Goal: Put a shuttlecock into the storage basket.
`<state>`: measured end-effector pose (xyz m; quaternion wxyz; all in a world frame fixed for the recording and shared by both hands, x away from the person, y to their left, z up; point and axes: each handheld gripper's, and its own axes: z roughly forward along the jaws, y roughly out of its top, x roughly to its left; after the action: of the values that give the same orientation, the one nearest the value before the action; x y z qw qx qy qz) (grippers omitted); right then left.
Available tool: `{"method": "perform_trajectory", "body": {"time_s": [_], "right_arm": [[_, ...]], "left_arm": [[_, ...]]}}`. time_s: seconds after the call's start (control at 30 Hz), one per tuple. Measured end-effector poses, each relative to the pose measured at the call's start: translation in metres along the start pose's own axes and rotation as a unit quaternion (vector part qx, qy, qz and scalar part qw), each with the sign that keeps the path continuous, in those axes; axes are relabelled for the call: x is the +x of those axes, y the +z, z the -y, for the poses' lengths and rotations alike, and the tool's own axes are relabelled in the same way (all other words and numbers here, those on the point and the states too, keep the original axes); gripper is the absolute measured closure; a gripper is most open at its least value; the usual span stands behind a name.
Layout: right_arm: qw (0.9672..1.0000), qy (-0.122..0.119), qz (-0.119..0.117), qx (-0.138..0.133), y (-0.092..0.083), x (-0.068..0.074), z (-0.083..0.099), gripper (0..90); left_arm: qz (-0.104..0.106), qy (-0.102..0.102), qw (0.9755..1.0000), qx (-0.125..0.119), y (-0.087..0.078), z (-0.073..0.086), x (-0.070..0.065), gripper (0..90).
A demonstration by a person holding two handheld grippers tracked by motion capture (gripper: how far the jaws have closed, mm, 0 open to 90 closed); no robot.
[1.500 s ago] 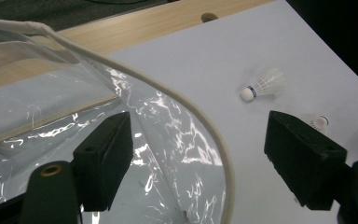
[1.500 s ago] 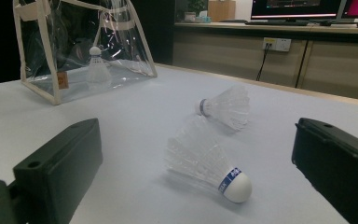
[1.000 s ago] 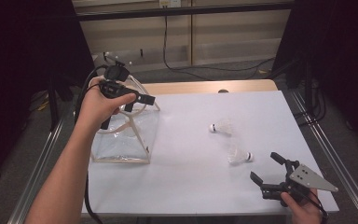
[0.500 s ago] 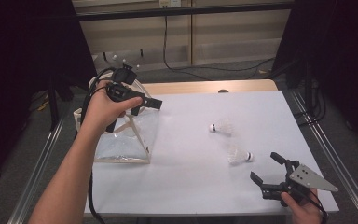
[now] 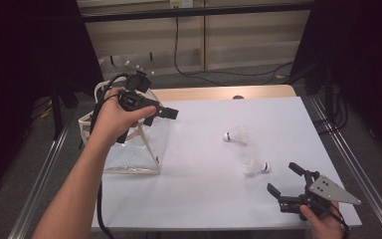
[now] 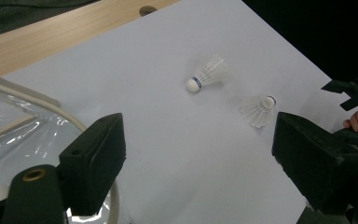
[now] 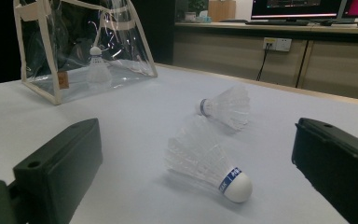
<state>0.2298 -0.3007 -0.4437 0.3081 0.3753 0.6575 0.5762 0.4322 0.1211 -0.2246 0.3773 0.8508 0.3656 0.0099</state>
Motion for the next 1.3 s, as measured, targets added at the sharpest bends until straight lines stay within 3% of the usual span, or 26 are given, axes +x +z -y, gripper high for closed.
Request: {"method": "perform_trajectory", "body": {"time_s": [0.7, 1.3], "right_arm": [[1.0000, -0.001, 0.000, -0.001, 0.000, 0.000, 0.000, 1.3], [1.0000, -0.002, 0.000, -0.001, 0.000, -0.001, 0.000, 1.3]], "left_arm": [[0.024, 0.021, 0.9995, 0.001, 0.017, 0.007, -0.013, 15.9], [0.029, 0.035, 0.9989, 0.007, 0.031, 0.021, -0.016, 14.5]]}}
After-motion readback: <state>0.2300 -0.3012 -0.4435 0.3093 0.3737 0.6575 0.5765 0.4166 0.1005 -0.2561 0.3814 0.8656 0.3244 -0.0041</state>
